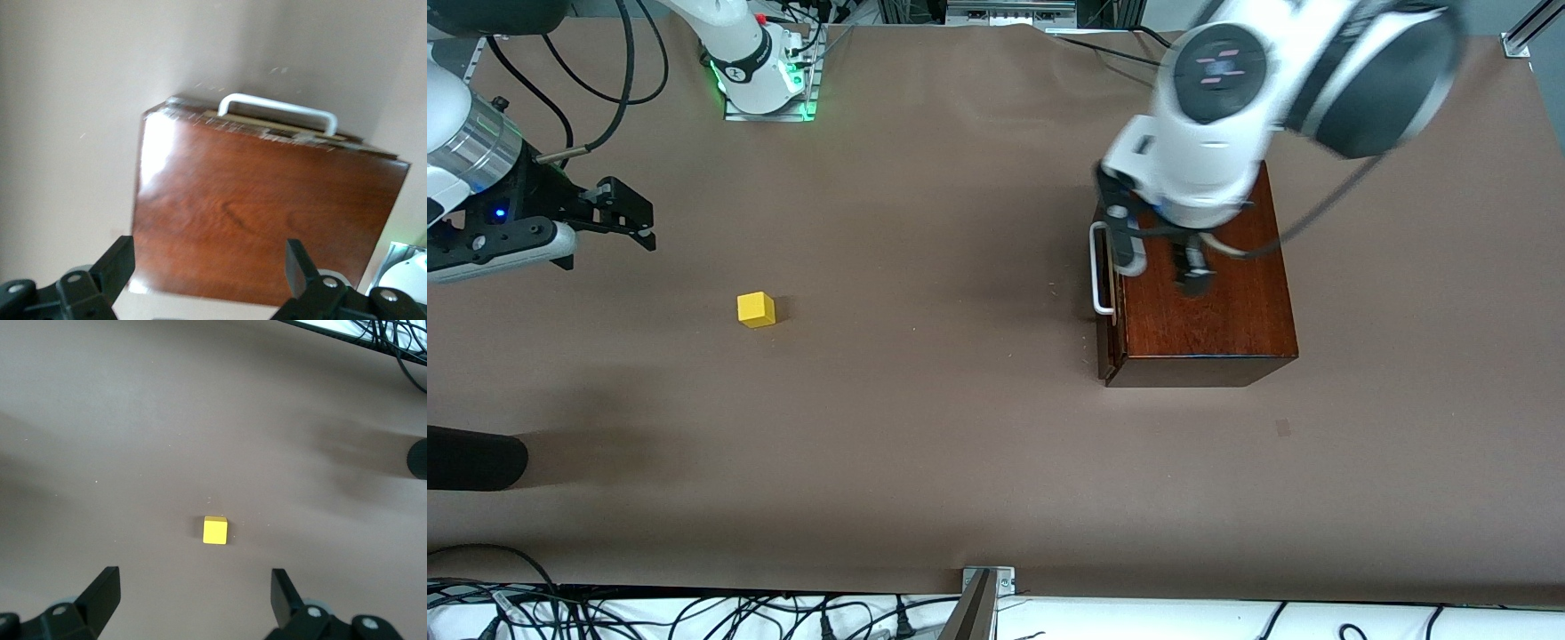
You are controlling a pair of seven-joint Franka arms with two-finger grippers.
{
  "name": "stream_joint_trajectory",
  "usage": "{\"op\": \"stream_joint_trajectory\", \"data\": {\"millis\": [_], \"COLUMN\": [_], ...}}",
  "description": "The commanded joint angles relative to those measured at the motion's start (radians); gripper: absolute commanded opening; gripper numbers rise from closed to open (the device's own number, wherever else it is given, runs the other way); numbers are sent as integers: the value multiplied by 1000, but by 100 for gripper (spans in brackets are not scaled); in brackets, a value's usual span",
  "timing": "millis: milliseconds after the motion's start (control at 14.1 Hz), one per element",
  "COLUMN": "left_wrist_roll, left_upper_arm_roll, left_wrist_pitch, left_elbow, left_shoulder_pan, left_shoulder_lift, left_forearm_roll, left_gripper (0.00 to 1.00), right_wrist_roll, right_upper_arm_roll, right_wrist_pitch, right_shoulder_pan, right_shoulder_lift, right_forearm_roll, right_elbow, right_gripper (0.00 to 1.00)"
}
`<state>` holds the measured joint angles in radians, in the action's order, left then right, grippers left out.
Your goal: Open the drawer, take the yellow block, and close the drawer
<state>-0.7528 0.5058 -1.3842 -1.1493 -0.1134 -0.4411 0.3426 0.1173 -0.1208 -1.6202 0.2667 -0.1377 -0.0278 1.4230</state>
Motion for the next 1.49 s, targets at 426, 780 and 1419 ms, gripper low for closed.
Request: {"op": "stream_joint_trajectory", "data": {"millis": [426, 780, 1419], "left_wrist_roll": [513, 590, 690], "left_upper_arm_roll": [-360, -477, -477], "left_wrist_pitch": [-249, -253, -279], "left_elbow": [-280, -510, -579], "left_shoulder_pan": [-6, 27, 63], "left_shoulder_lift": [304, 467, 504], "left_forearm_roll": [-249, -313, -251], "left_gripper": [100, 100, 100], "right_wrist_roll": [10, 9, 5], "right_upper_arm_roll": [9, -2, 7], "right_wrist_pitch": [43, 77, 77], "right_shoulder_pan": [-1, -3, -1], "right_shoulder_lift": [7, 7, 6], "right_forearm_roll": [14, 40, 80], "right_elbow": [-10, -10, -10], "right_gripper": [100, 100, 100]}}
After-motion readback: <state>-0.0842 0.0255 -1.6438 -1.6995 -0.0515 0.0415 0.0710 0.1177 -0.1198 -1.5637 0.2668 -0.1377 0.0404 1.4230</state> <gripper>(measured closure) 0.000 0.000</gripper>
